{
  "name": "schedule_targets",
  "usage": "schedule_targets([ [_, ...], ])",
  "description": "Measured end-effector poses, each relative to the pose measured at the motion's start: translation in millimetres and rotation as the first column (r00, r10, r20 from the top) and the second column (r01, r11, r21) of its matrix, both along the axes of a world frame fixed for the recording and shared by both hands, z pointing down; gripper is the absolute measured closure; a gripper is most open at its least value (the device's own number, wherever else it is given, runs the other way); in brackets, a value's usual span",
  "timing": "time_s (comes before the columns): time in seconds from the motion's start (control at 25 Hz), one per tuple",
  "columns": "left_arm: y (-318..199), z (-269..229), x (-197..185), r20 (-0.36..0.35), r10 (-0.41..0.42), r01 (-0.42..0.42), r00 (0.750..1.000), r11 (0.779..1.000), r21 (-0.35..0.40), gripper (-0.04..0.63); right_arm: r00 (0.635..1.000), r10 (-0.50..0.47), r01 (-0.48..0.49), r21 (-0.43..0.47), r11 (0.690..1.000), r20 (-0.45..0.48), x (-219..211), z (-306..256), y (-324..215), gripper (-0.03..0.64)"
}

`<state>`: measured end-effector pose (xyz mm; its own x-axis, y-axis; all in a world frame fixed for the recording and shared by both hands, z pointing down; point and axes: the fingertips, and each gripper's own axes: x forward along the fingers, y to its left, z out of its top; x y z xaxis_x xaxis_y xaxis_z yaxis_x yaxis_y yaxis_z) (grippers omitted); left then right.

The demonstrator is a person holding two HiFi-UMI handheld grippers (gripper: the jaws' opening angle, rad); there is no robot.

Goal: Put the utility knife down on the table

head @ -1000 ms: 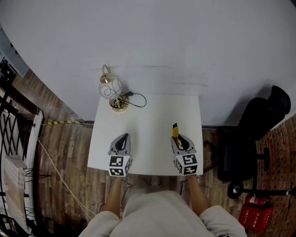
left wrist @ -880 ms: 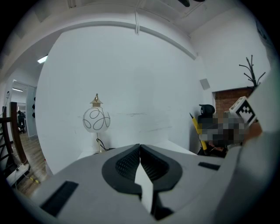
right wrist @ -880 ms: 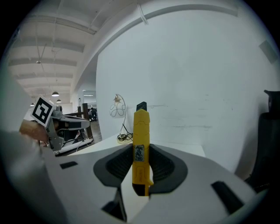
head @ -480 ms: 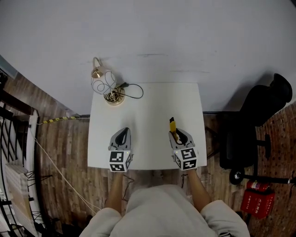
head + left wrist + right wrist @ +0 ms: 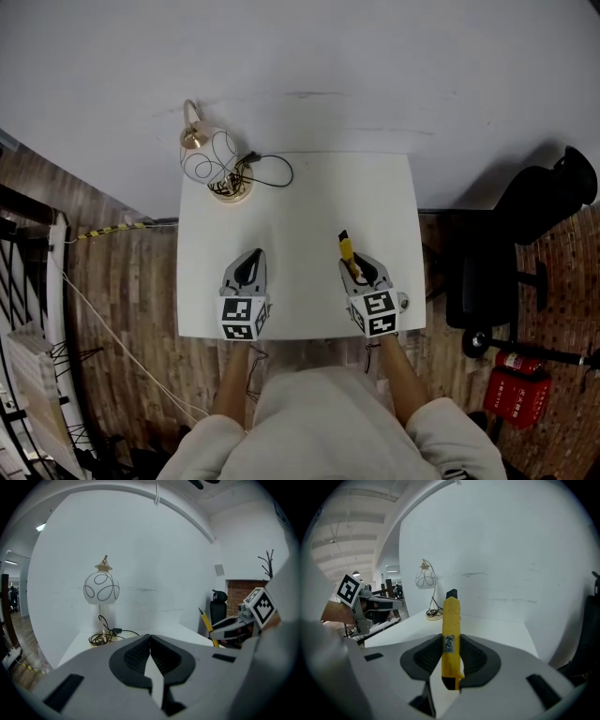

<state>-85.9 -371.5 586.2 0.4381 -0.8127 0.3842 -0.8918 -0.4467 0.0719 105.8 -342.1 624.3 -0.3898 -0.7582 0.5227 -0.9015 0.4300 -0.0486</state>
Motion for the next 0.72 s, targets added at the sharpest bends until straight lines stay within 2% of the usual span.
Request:
schedule_targets([
  [0.24, -7.1, 13.4, -12.5, -0.01, -0.001, 0.001, 1.0, 1.0, -0.029, 0.589, 0.994, -0.079, 0.076, -0.039, 0.996, -0.082, -21.6, 21.0, -10.6, 0.508],
  [0.4, -9.6, 20.9, -20.7, -0.015, -0.006, 0.005, 1.0, 0.999, -0.047, 0.589, 0.975, -0.166, 0.156, -0.077, 0.985, -0.151, -38.1, 36.7, -14.9, 0.508],
  [0.52, -10.8, 23.5, -25.4, -0.017, -0.008, 0.007, 1.0, 0.999, -0.054, 0.589, 0.944, -0.243, 0.224, -0.105, 0.969, -0.223, -48.5, 50.0, -17.6, 0.508],
  [0.72, -12.9, 28.4, -34.0, -0.018, -0.016, 0.015, 1.0, 0.998, -0.062, 0.589, 0.864, -0.363, 0.336, -0.137, 0.932, -0.348, -64.3, 67.7, -27.3, 0.508],
])
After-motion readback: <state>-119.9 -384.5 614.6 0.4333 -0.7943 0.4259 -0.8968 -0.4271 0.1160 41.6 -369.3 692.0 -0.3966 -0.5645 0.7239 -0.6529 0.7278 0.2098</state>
